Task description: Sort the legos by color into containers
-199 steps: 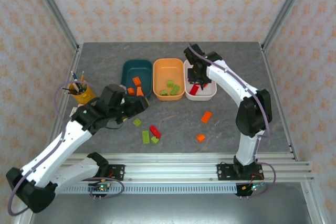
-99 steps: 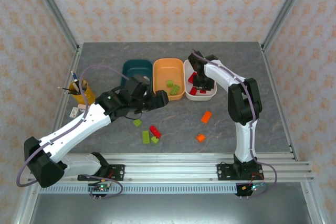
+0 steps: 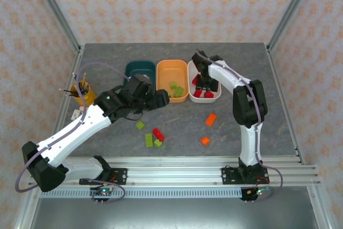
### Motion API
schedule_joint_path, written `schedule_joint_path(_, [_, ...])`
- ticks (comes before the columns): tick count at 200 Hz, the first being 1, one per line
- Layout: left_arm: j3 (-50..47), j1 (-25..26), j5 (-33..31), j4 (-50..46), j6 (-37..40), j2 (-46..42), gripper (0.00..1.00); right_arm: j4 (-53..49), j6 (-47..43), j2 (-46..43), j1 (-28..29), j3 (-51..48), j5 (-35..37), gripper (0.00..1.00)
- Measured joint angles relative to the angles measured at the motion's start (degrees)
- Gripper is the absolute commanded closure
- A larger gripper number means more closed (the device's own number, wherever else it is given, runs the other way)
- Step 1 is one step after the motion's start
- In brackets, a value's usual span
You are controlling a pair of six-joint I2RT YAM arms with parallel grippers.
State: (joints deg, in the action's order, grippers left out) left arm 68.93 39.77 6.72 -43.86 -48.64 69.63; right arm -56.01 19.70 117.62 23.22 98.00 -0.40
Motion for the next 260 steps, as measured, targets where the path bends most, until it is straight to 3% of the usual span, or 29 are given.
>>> schedule_joint_path(48, [0.00, 0.35, -0.09, -1.77, -0.07, 0.09, 0.04, 0.28, -0.59, -14.51, 3.45, 0.00, -0.04, 0.43])
schedule_joint_path(88, [2.27, 3.98, 0.09, -1.75, 2.29, 6.64, 0.06, 0.46, 1.68, -31.89, 4.48, -11.37, -3.06, 0.41])
schedule_joint_path(134, [12.39, 11.54, -1.20, -1.64, 6.84, 21.81, 0.10, -5.46, 9.99, -49.88, 4.48, -26.43, -8.90, 0.41])
schedule_joint_path(175, [27.45, 17.59, -3.76, -3.10, 11.61, 38.47, 0.15, -13.46, 17.53, -68.28, 4.48, -31.50, -12.13, 0.41])
schedule_joint_path(260, [59.47, 20.09, -6.10, -13.79, 17.57, 70.10, 0.29, -24.92, 23.34, -81.92, 4.48, -34.47, -14.67, 0.41])
